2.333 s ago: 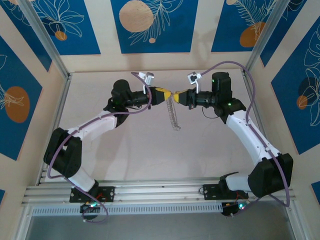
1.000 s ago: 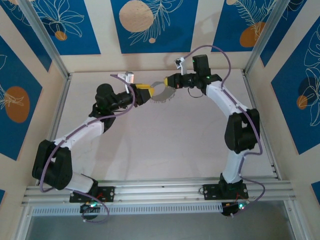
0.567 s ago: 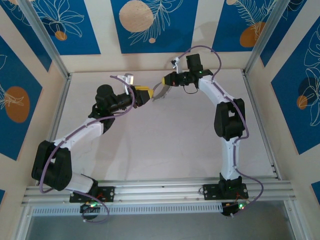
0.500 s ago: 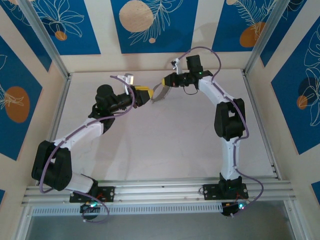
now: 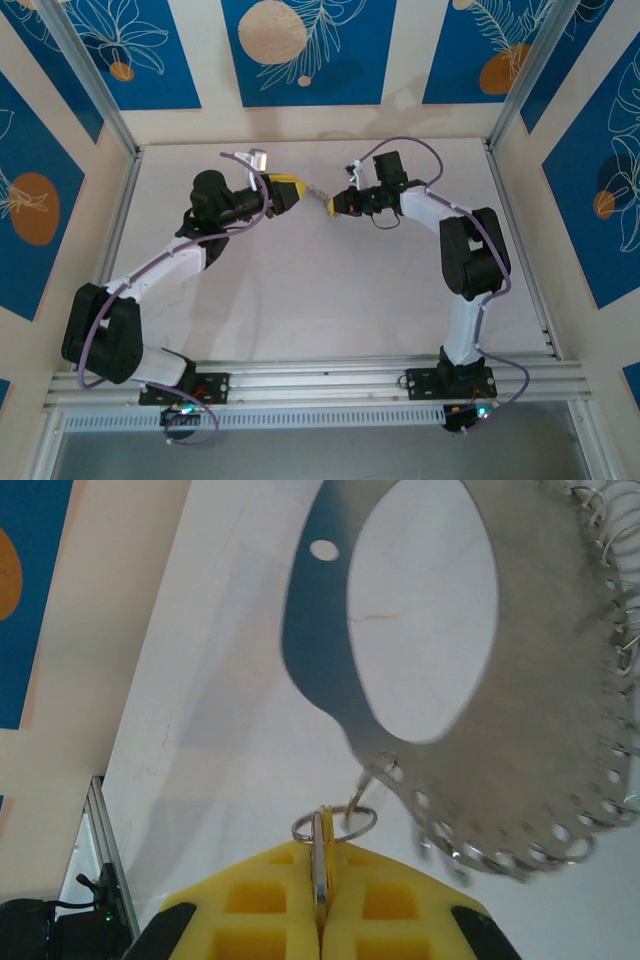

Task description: Put the keys on the keyring

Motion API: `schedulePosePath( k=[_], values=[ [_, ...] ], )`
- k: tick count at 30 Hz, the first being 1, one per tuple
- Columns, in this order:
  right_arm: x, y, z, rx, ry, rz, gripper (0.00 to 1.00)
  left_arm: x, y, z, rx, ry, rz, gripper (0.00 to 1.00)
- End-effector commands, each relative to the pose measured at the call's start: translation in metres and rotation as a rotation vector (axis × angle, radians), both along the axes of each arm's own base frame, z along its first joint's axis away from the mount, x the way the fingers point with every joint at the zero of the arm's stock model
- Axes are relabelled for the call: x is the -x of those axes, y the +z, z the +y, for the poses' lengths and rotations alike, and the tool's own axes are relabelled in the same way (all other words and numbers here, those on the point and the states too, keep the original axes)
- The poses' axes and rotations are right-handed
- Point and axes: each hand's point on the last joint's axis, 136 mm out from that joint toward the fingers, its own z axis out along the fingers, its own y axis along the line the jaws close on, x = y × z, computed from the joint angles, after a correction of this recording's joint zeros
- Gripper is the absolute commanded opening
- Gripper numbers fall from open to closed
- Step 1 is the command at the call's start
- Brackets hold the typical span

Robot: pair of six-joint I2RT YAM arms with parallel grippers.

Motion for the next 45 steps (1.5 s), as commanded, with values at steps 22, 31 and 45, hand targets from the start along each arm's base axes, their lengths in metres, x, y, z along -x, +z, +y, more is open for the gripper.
schedulePosePath(
  k=[22,31,45],
  values=[
    [0.099,-0.06,0.014,0.112,0.014,0.13,0.08,0.007,-0.008,0.005,-0.029,-0.009,0.003,0.58],
    [0.141,-0.028,-0.001,0.108,0.007,0.096,0.55,0.003,-0.012,0.004,-0.049,-0.001,0.01,0.61],
    [0.097,0.07,-0.107,0.157,-0.398,-0.173,0.99,-0.015,-0.015,0.046,-0.245,0.292,-0.083,0.99]
  ],
)
